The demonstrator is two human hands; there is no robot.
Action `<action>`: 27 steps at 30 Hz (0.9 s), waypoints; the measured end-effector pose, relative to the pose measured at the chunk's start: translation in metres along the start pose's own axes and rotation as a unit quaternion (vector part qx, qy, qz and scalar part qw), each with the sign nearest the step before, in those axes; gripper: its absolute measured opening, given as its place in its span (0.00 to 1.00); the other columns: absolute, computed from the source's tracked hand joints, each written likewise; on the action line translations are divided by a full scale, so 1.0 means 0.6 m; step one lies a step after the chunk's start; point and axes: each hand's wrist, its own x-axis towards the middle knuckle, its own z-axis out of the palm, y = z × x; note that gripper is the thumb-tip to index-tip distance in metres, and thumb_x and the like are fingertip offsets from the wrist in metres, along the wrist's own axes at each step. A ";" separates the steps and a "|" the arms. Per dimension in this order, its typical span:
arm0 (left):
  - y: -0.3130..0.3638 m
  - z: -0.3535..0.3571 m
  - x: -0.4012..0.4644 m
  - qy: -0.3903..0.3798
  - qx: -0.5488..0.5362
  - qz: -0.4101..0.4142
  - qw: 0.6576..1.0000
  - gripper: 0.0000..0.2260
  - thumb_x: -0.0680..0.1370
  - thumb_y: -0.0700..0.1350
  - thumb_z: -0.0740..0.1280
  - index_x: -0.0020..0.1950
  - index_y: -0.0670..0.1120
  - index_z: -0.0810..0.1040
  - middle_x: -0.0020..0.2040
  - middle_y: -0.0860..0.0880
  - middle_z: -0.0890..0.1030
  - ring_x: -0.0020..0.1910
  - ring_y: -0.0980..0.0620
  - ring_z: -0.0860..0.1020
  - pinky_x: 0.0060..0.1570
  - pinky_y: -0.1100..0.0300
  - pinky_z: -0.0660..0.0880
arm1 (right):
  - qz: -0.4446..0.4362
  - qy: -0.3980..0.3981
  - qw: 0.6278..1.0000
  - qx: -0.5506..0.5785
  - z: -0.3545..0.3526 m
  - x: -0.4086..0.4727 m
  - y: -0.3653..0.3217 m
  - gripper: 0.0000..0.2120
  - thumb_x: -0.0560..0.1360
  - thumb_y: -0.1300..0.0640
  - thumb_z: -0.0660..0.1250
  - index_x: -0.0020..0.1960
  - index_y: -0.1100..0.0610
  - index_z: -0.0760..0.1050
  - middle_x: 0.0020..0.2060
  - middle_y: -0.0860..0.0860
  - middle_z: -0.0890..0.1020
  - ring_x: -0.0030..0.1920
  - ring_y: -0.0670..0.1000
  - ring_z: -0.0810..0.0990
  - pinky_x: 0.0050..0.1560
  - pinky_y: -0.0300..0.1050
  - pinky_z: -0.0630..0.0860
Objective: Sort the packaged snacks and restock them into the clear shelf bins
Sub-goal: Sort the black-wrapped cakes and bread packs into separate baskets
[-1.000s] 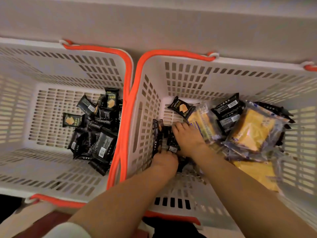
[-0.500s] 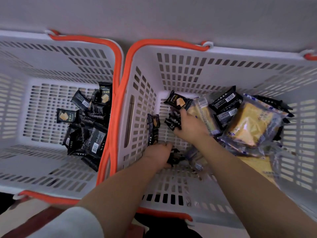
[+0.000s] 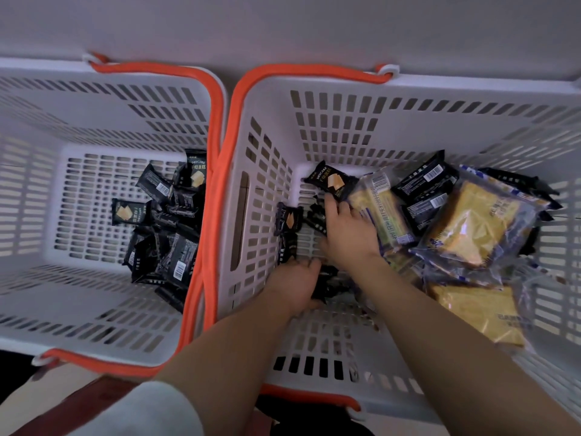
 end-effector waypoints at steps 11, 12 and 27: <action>0.027 -0.055 -0.018 0.044 -0.146 -0.042 0.987 0.17 0.73 0.47 0.68 0.60 0.45 0.73 0.54 0.43 0.79 0.51 0.44 0.78 0.47 0.51 0.78 | 0.144 0.031 0.851 0.505 -0.123 -0.063 0.065 0.29 0.72 0.51 0.66 0.70 0.51 0.62 0.55 0.45 0.75 0.54 0.48 0.75 0.46 0.40 0.70; 0.033 -0.072 -0.027 0.060 -0.170 -0.040 0.983 0.16 0.73 0.46 0.68 0.60 0.44 0.74 0.53 0.43 0.79 0.50 0.44 0.78 0.48 0.50 0.78 | 0.157 0.041 0.831 0.532 -0.144 -0.080 0.066 0.28 0.72 0.51 0.66 0.70 0.50 0.61 0.54 0.42 0.76 0.53 0.46 0.76 0.48 0.42 0.71; -0.160 -0.197 -0.343 0.395 -0.381 -0.057 0.834 0.02 0.76 0.46 0.67 0.45 0.52 0.74 0.41 0.55 0.81 0.40 0.55 0.79 0.42 0.58 0.75 | -0.102 0.110 0.885 0.441 -0.348 -0.107 -0.258 0.24 0.74 0.46 0.66 0.67 0.50 0.65 0.53 0.42 0.78 0.55 0.48 0.77 0.50 0.41 0.73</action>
